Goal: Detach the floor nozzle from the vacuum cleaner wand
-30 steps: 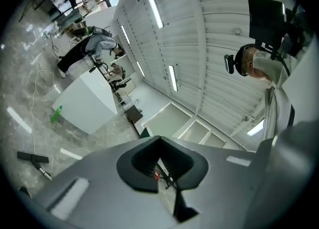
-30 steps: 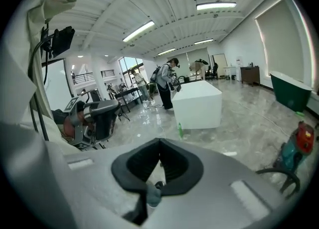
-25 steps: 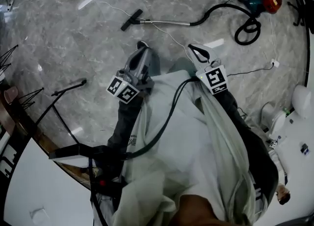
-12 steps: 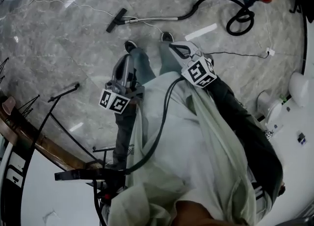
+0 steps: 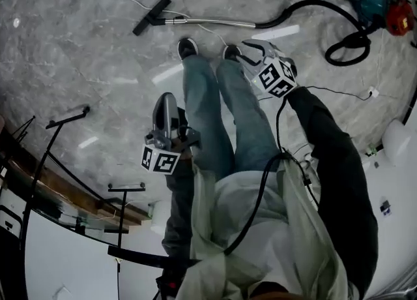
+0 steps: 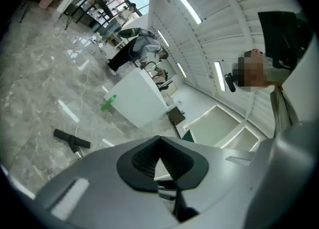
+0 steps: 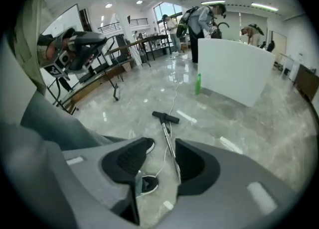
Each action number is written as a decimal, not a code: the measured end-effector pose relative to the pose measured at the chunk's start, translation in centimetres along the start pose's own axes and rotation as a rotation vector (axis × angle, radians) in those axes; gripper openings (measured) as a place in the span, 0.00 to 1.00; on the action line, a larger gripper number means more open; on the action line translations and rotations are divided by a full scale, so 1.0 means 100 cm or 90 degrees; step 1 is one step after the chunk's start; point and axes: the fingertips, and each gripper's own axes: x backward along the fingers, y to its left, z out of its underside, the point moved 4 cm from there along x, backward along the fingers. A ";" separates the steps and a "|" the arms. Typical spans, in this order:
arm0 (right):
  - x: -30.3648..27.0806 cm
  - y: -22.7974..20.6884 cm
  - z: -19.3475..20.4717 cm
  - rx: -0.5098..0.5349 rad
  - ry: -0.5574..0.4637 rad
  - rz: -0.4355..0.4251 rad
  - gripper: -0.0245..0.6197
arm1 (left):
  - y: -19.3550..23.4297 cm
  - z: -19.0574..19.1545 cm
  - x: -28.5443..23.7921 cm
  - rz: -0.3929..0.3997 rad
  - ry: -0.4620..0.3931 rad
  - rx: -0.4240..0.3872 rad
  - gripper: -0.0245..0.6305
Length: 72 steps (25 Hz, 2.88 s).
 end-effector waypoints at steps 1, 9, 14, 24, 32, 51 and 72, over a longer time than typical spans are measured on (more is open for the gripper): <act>-0.040 -0.006 0.011 0.024 0.011 -0.010 0.32 | 0.033 0.007 -0.005 -0.019 0.001 -0.003 0.04; -0.344 -0.012 0.086 0.368 0.113 -0.035 0.33 | 0.254 0.061 -0.007 -0.118 0.005 -0.018 0.04; -0.416 -0.045 0.089 0.334 0.109 0.037 0.32 | 0.313 0.096 0.021 -0.173 0.008 0.033 0.04; -0.443 -0.052 0.114 0.173 0.234 -0.054 0.26 | 0.338 0.113 -0.029 -0.105 0.044 0.076 0.04; -0.269 -0.003 0.032 0.148 0.185 -0.127 0.26 | 0.229 0.116 -0.104 0.036 0.179 0.026 0.30; 0.101 0.091 -0.021 0.207 0.218 -0.072 0.26 | -0.207 0.037 -0.047 0.504 0.182 -0.080 0.36; 0.255 0.214 -0.117 0.231 0.004 0.072 0.25 | -0.368 -0.068 0.104 0.502 0.030 -0.284 0.25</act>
